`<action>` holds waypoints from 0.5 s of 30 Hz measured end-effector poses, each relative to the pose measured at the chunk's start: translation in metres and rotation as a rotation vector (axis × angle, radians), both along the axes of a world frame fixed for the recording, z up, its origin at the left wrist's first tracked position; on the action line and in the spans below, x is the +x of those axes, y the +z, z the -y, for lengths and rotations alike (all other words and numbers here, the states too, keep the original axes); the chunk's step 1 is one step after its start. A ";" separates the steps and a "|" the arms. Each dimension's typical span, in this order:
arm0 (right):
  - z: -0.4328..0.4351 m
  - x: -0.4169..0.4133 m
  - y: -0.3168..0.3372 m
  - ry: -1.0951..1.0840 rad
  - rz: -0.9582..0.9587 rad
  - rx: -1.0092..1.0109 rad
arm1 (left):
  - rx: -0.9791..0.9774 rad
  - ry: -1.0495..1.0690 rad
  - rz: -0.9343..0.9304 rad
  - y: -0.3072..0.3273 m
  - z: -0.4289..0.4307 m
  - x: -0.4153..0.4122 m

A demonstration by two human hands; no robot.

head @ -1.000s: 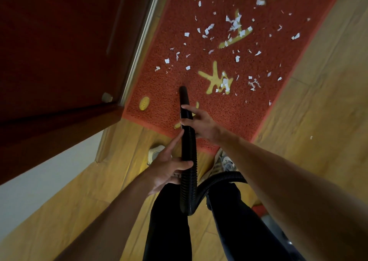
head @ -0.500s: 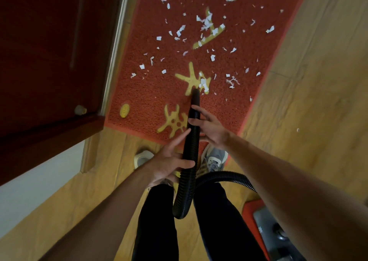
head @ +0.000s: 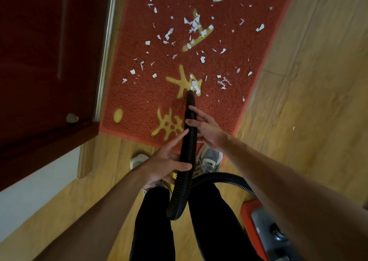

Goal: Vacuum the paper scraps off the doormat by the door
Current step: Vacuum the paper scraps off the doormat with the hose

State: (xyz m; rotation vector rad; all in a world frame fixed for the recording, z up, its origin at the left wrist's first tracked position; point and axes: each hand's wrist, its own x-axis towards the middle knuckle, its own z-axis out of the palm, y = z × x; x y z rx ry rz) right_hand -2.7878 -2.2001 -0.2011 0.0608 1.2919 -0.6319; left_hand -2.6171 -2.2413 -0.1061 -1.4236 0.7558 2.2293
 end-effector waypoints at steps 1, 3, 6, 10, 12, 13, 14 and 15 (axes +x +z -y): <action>0.001 -0.001 0.000 0.004 0.003 0.000 | -0.002 -0.001 0.003 0.001 0.000 -0.001; 0.002 -0.003 0.001 0.000 0.010 0.000 | -0.006 -0.004 0.007 0.002 0.001 -0.003; 0.004 -0.006 0.002 -0.015 0.007 -0.013 | -0.015 -0.012 0.007 0.004 0.003 -0.007; 0.003 -0.012 -0.001 -0.033 0.001 -0.007 | -0.020 -0.023 0.010 0.003 0.005 -0.013; 0.002 -0.014 -0.003 -0.060 -0.007 0.002 | -0.023 -0.038 0.002 0.001 0.006 -0.017; 0.001 -0.016 -0.003 -0.073 -0.014 0.004 | -0.022 -0.046 -0.002 0.000 0.007 -0.019; 0.001 -0.017 -0.004 -0.082 -0.023 0.007 | -0.022 -0.053 -0.006 -0.001 0.008 -0.021; 0.002 -0.018 -0.005 -0.087 -0.030 0.010 | -0.023 -0.057 -0.009 -0.002 0.009 -0.022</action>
